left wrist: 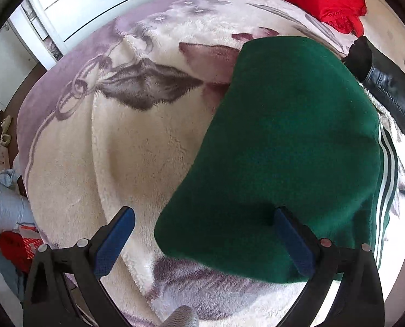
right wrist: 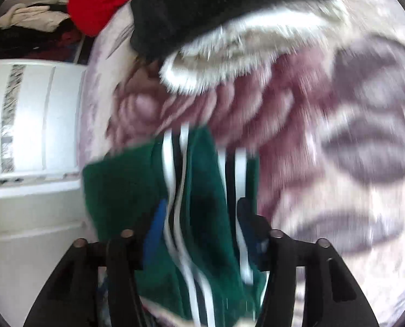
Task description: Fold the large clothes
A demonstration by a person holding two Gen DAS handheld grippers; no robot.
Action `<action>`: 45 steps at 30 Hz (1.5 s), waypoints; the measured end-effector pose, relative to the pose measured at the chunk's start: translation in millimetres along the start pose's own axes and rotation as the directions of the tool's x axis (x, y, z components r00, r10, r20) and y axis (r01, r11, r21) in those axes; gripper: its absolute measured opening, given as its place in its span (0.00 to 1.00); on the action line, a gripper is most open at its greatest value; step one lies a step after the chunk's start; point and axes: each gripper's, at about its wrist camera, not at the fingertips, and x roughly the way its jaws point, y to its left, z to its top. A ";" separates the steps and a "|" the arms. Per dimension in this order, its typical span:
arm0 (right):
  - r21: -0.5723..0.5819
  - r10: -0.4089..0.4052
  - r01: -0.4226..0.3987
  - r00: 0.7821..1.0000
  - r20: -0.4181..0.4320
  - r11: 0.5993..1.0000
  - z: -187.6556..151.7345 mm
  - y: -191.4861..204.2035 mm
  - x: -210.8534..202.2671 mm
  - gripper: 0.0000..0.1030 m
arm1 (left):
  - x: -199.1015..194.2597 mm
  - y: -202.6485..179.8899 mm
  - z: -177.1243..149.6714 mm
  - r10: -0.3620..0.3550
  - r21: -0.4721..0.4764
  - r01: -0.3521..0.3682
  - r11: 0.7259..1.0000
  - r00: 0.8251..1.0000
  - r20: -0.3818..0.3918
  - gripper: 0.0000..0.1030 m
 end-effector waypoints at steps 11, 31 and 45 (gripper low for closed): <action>0.090 0.075 -0.072 0.997 -0.026 0.993 -68.7 -21.9 56.6 0.02 | -20.0 -30.5 -1.7 0.016 0.120 -0.019 0.993 1.000 0.026 1.00; 0.129 -0.051 0.051 0.999 -0.002 0.990 -69.6 -73.1 40.4 0.15 | 16.3 -39.2 15.6 0.024 0.171 -0.025 0.985 1.000 0.006 1.00; 0.185 0.026 -0.002 0.992 -0.125 0.983 -120.4 -81.0 45.6 0.48 | 5.7 -46.0 10.9 0.021 0.198 -0.022 0.980 1.000 0.011 1.00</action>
